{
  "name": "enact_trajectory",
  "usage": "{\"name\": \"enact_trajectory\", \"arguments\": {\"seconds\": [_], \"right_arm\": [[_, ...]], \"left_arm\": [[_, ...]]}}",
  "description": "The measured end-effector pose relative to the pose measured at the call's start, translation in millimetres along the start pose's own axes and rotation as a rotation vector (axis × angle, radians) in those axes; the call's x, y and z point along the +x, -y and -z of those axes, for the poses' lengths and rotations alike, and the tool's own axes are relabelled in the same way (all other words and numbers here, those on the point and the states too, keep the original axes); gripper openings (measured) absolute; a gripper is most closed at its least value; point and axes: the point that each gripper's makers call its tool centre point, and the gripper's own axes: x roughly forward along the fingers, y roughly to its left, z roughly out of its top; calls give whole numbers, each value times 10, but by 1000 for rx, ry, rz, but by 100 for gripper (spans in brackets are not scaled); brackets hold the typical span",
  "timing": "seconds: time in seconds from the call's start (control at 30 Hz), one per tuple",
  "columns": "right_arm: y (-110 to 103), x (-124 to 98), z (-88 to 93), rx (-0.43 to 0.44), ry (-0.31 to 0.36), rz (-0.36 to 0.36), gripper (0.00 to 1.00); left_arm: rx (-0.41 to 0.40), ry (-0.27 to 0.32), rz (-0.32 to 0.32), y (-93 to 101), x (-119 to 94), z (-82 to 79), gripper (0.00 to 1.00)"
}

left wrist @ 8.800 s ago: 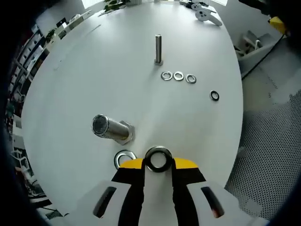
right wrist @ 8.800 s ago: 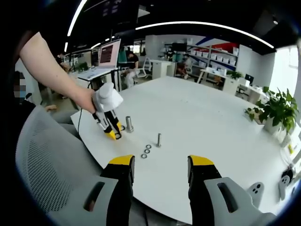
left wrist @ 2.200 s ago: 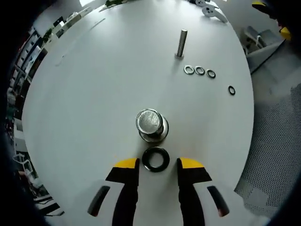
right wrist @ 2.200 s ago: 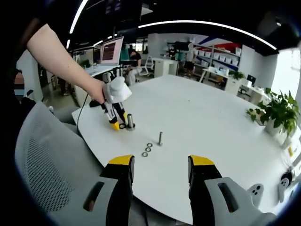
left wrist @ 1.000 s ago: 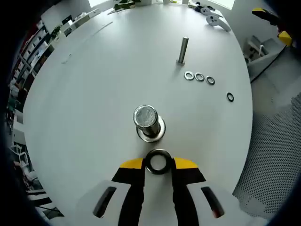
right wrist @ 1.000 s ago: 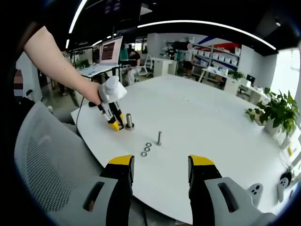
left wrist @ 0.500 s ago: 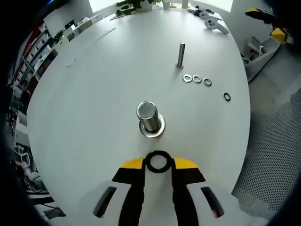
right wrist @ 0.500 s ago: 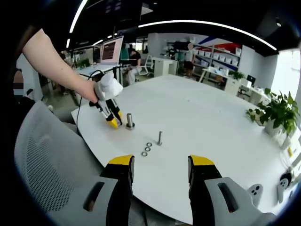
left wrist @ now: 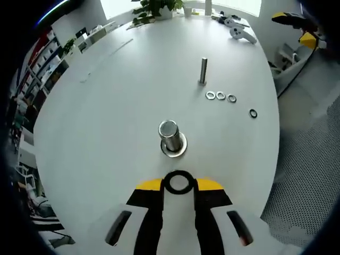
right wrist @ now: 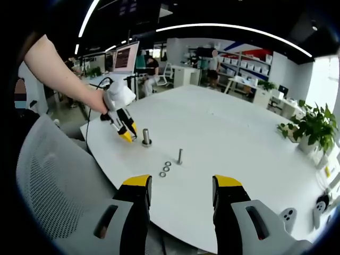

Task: Place the washer onto the threaded stud by aligning its center hole with the stud, sliding it down to the base, and recovering from edge contact or off-axis alignment until the washer reaches the visible bottom stop.

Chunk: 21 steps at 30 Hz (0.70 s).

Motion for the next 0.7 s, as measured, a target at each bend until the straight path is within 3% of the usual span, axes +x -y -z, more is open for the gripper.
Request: {"name": "enact_trajectory", "arguments": {"seconds": [0.23,0.47,0.7], "right_arm": [[5,1,5,0,-2,1,48],[-1,3,7,-2,-3,-1,48],[-8,1,1,-9,-2,0,48]], "left_arm": [[18,47,-9,16,-126,-112,19],[101,75,-23,40,-267,-232,19],[107,100,-30,-16,-341,-403,19]]}}
